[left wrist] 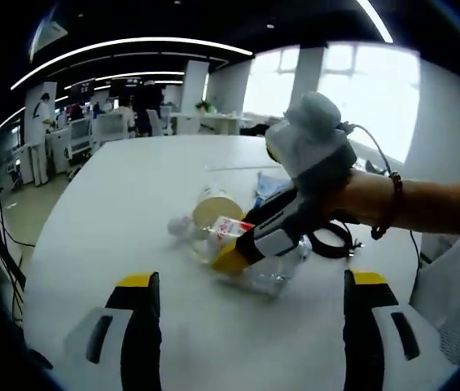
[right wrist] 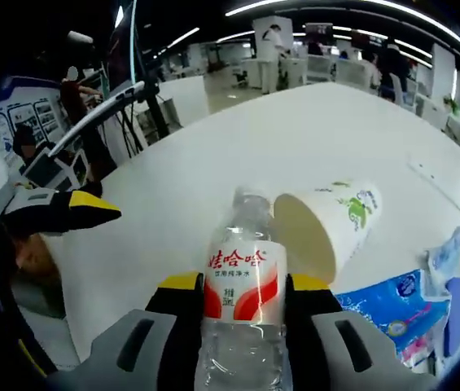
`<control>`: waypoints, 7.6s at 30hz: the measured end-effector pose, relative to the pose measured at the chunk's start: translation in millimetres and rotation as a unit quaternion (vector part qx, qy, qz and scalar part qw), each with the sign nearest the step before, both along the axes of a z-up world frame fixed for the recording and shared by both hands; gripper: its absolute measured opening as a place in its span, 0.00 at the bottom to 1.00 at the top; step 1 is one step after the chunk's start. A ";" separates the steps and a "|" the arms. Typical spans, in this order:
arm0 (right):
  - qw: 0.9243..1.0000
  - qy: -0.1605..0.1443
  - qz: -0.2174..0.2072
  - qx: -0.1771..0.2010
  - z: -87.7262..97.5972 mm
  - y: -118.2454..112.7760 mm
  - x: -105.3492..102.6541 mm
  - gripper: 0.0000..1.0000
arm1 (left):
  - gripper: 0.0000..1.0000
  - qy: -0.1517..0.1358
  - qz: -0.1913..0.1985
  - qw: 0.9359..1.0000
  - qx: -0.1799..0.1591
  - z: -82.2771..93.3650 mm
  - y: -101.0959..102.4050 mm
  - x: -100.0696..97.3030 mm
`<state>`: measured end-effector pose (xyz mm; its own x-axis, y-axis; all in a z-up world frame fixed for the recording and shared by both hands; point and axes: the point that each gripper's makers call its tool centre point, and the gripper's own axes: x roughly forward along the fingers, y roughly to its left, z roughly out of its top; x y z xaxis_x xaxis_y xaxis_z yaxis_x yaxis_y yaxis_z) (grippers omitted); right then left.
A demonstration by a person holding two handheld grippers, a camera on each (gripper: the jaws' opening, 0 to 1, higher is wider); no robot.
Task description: Arrange the tabletop items into an orderly group along one side of the table until the central work area is clear of visible clutter.
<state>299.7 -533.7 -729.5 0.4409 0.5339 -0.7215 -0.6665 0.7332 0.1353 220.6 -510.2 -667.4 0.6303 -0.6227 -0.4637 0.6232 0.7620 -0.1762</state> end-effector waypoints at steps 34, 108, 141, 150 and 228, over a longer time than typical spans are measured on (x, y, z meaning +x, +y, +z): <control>0.968 -0.156 0.080 0.179 60.8 32.6 -0.9 0.34 | 0.91 -0.007 0.006 1.000 -0.002 1.0 1.2 0.7; 0.958 -0.158 0.113 0.212 63.3 8.1 -25.0 0.35 | 0.47 -0.218 -0.135 0.945 0.204 -26.8 -36.0 46.0; 0.967 -0.177 0.125 0.133 56.7 3.7 -41.3 0.36 | 0.43 -0.215 -0.169 0.933 0.233 -45.1 -33.9 36.3; 0.972 -0.133 0.073 0.179 59.2 1.5 -36.5 0.48 | 0.43 -0.172 -0.132 0.960 0.177 -43.1 -28.0 33.9; 0.964 -0.218 -0.099 0.112 143.6 -210.6 -124.4 1.00 | 0.88 -0.101 0.124 0.987 0.002 42.6 -29.0 19.9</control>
<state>175.3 -744.2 -585.9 0.7856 0.5292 -0.3206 -0.5456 0.8369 0.0446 240.5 -539.1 -624.8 0.8427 -0.4364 -0.3154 0.4396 0.8958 -0.0648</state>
